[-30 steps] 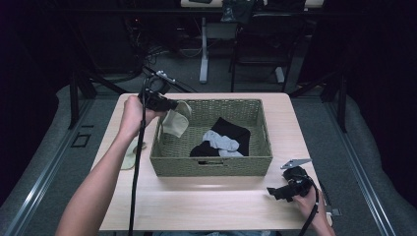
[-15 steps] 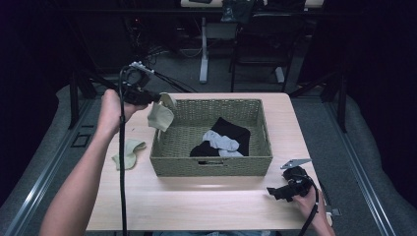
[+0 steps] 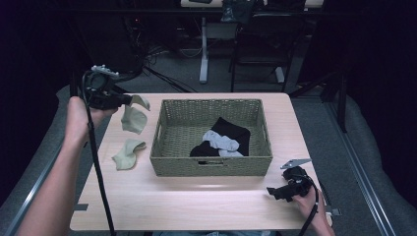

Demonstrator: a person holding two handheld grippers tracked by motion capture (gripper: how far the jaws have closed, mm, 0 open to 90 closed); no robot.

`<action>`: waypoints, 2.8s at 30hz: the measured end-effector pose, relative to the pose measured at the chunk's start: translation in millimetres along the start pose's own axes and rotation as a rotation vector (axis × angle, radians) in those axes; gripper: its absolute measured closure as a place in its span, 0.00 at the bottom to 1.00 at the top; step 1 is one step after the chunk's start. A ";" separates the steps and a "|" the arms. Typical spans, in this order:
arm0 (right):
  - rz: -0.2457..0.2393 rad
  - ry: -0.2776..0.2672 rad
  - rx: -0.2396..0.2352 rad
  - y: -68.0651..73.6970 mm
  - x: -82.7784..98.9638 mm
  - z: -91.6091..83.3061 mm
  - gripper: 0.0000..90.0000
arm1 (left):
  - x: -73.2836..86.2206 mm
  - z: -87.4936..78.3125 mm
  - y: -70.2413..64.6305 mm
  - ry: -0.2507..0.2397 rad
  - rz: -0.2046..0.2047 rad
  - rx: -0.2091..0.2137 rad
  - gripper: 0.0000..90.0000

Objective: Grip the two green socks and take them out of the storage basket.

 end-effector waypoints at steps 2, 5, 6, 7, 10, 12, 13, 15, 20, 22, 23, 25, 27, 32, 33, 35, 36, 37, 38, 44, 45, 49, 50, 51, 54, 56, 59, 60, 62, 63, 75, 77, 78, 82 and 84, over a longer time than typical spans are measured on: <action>0.003 -0.002 -0.003 0.4 -0.1 0.2 0.02 | 7.9 -0.1 6.4 0.006 -0.011 -0.004 0.98; 0.002 -0.001 -0.003 0.2 -0.1 0.1 0.02 | 20.7 3.0 15.5 0.019 -0.037 -0.014 0.98; 0.002 -0.001 -0.003 0.2 -0.1 0.1 0.02 | 20.7 3.0 15.5 0.019 -0.037 -0.014 0.98; 0.003 -0.001 -0.003 0.3 -0.1 0.1 0.02 | 27.7 5.4 19.3 0.025 -0.050 -0.014 0.98; 0.003 -0.001 -0.003 0.3 -0.1 0.1 0.02 | 36.8 9.6 23.4 0.034 -0.069 -0.018 0.98; 0.004 -0.001 -0.003 0.4 0.0 0.2 0.02 | 46.3 14.9 27.7 0.048 -0.083 -0.025 0.98; 0.004 -0.002 -0.002 0.4 0.0 0.3 0.02 | 50.6 17.4 29.7 0.056 -0.088 -0.031 0.98; 0.005 -0.002 -0.002 0.4 0.0 0.3 0.02 | 60.8 24.5 33.1 0.071 -0.111 -0.034 0.98; 0.006 -0.002 -0.002 0.2 0.2 0.4 0.02 | 82.3 42.3 35.3 0.117 -0.133 -0.040 0.98; 0.004 -0.002 -0.001 0.5 0.0 0.2 0.02 | 90.9 51.4 33.6 0.134 -0.147 -0.030 0.98; 0.005 -0.002 -0.001 0.4 0.0 0.2 0.02 | 95.2 55.8 32.9 0.143 -0.152 -0.026 0.98; 0.007 -0.002 -0.004 0.1 0.3 0.7 0.02 | 99.9 61.5 32.1 0.147 -0.161 -0.021 0.98; 0.008 0.001 -0.003 -0.1 0.7 0.8 0.02 | 110.9 75.4 29.7 0.165 -0.188 -0.018 0.98; 0.008 0.001 0.006 -1.2 1.1 -0.5 0.02 | 126.3 96.9 24.0 0.205 -0.198 -0.016 0.98; 0.006 0.006 -0.001 -0.7 1.2 -0.2 0.02 | 132.8 107.2 20.3 0.227 -0.203 -0.013 0.98; 0.009 -0.001 -0.001 -0.1 0.7 0.7 0.02 | 138.1 116.7 16.2 0.246 -0.216 -0.004 0.98; 0.009 0.001 -0.004 -0.1 0.8 0.9 0.02 | 140.6 121.3 14.8 0.256 -0.213 -0.011 0.98; 0.010 0.005 -0.006 -0.2 1.2 1.0 0.02 | 142.8 125.7 13.1 0.265 -0.211 -0.015 0.98; 0.010 0.006 -0.006 -0.4 1.4 1.1 0.02 | 144.7 129.7 11.0 0.273 -0.211 -0.012 0.98; 0.004 0.008 0.003 -1.2 1.6 0.1 0.02 | 154.0 148.5 5.1 0.305 -0.227 -0.007 0.94; 0.008 0.000 -0.004 -0.5 1.1 0.7 0.02 | 154.9 150.6 4.9 0.306 -0.232 -0.006 0.92; 0.004 0.006 -0.004 -0.6 1.3 -0.2 0.02 | 155.7 152.1 5.4 0.296 -0.271 0.001 0.60; 0.006 0.001 0.001 -0.8 1.2 -0.3 0.02 | 155.4 149.2 5.5 0.284 -0.277 0.000 0.49; 0.004 0.000 0.004 -1.0 1.2 -0.6 0.02 | 155.0 145.4 5.2 0.269 -0.281 0.000 0.40; 0.003 0.001 0.003 -1.4 1.4 -0.9 0.02 | 153.5 134.6 5.9 0.228 -0.288 -0.011 0.19; 0.002 0.009 0.009 -1.9 1.9 -0.9 0.02 | 151.9 123.8 6.8 0.195 -0.291 -0.020 0.17; 0.004 -0.004 -0.002 0.2 0.5 0.1 0.02 | 150.0 98.7 5.4 0.136 -0.279 -0.036 0.10; 0.005 -0.005 -0.002 0.2 0.5 0.1 0.02 | 150.1 92.1 3.2 0.122 -0.277 -0.039 0.08; 0.004 0.003 0.001 -0.5 1.3 -0.3 0.02 | 150.3 83.9 0.2 0.099 -0.273 -0.046 0.05; 0.006 0.002 0.000 -0.5 1.3 -0.2 0.02 | 150.5 79.7 -2.0 0.087 -0.277 -0.046 0.03; 0.001 0.006 -0.002 0.8 1.2 1.9 0.02 | 191.7 54.0 -40.4 0.064 -0.280 -0.027 0.00; 0.001 0.003 -0.005 1.0 1.0 1.8 0.02 | 201.4 52.1 -46.6 0.073 -0.280 -0.026 0.00; 0.004 0.002 -0.006 1.0 1.0 2.0 0.02 | 205.9 51.4 -49.6 0.077 -0.282 -0.025 0.00; -0.007 -0.004 0.001 0.8 -0.1 0.8 0.02 | 222.8 53.2 -60.1 0.053 -0.285 -0.060 0.00; -0.011 -0.012 -0.001 2.0 -1.3 0.5 0.02 | 233.5 58.8 -67.8 0.073 -0.247 -0.082 0.00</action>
Point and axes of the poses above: each handheld gripper's, and its own axes: z roughly forward along the jaws, x roughly out of its underside, y roughly to its left, the point moved 8 cm from there along z, roughly forward along the jaws, and after that the axes turned 14 degrees about -x, right-handed, at the moved point
